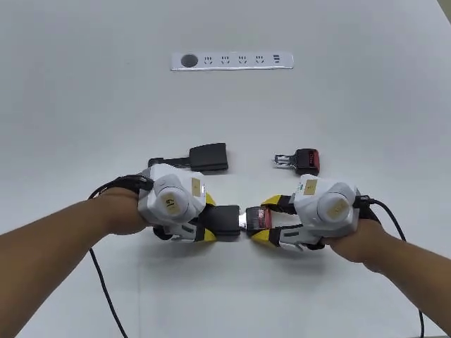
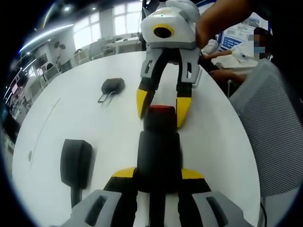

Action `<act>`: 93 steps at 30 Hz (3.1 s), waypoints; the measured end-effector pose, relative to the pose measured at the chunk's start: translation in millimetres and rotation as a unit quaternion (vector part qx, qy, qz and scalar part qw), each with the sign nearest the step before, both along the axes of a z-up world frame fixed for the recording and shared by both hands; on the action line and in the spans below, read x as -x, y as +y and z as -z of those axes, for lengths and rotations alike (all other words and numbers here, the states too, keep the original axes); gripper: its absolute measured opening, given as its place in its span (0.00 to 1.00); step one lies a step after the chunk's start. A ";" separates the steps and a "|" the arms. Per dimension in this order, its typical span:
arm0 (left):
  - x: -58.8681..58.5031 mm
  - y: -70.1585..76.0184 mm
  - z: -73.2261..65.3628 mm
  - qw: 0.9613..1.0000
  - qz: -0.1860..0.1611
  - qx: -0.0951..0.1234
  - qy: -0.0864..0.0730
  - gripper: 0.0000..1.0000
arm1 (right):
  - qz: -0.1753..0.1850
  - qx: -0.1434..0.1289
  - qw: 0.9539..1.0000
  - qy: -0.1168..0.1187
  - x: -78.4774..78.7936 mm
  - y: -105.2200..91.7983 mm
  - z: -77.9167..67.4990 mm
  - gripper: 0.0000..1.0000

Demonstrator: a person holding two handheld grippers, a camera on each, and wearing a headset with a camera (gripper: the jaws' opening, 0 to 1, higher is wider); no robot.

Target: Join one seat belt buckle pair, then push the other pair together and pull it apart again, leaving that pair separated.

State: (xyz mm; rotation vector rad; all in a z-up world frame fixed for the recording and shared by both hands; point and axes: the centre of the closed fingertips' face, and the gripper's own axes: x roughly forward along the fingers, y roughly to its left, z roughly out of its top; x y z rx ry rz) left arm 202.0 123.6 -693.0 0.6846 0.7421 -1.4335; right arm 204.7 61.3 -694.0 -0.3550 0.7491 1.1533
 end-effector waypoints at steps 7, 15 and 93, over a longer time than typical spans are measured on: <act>0.4 1.4 -0.3 1.000 0.004 0.000 0.000 0.33 | 0.004 0.002 1.000 -0.003 -1.6 6.6 -1.3 0.34; 1.0 2.3 -1.7 1.000 0.004 0.003 0.001 0.33 | -0.004 0.001 1.000 -0.004 -0.1 5.6 -2.3 0.35; 4.3 5.5 -2.6 0.998 0.042 0.035 0.007 0.34 | -0.081 -0.025 0.996 -0.041 10.2 5.3 -11.2 0.34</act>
